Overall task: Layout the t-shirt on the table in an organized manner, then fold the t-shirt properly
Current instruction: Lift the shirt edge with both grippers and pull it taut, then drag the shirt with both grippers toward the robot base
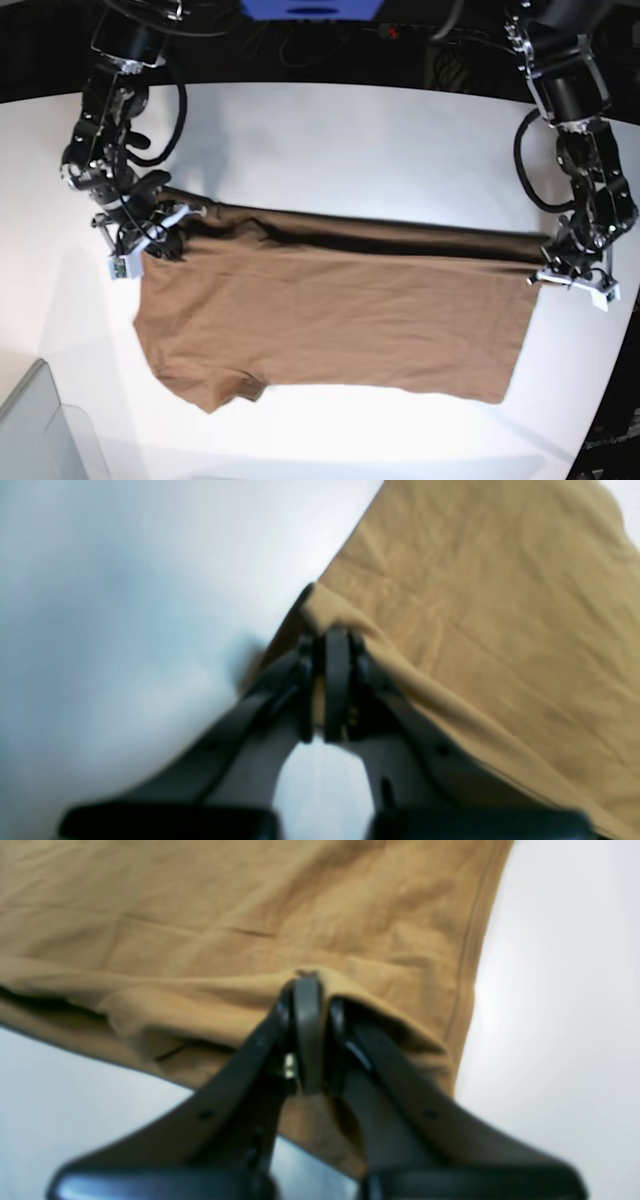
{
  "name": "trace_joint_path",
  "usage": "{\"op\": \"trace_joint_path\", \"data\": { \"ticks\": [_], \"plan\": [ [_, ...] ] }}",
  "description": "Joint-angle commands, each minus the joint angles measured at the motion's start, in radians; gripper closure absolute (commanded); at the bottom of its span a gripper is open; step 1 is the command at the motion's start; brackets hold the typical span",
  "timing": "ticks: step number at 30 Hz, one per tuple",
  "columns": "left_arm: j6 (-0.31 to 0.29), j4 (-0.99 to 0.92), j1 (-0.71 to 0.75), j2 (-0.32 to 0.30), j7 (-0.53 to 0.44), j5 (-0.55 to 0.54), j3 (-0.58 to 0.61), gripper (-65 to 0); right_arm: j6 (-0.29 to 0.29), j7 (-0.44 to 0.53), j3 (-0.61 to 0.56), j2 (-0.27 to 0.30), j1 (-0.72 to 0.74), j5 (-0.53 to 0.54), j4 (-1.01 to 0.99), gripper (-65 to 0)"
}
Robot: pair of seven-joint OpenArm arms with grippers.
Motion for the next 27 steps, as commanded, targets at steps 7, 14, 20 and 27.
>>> {"op": "trace_joint_path", "data": {
  "ticks": [7, 14, 20, 27],
  "plan": [
    [-0.001, 0.017, -0.027, -0.017, -0.017, 0.001, -0.004, -6.1, 0.005, 0.027, 0.001, 0.009, 0.014, 0.015, 0.024, -19.9],
    [-0.001, 0.029, -0.053, -0.021, -0.011, -0.008, -0.004, -18.4, 0.002, 0.028, 0.008, 0.009, 0.022, 0.017, 0.032, -24.4],
    [-0.001, 0.094, -0.044, -0.021, -0.008, -0.010, -0.004, -18.5, 0.002, 0.028, 0.010, 0.003, -0.037, 0.020, 0.131, -24.5],
    [-0.001, 0.069, 0.048, -0.028, -0.039, 0.001, -0.011, -18.5, 0.002, 0.028, 0.010, 0.003, -0.129, 0.020, 0.211, -24.9]
  ]
}}
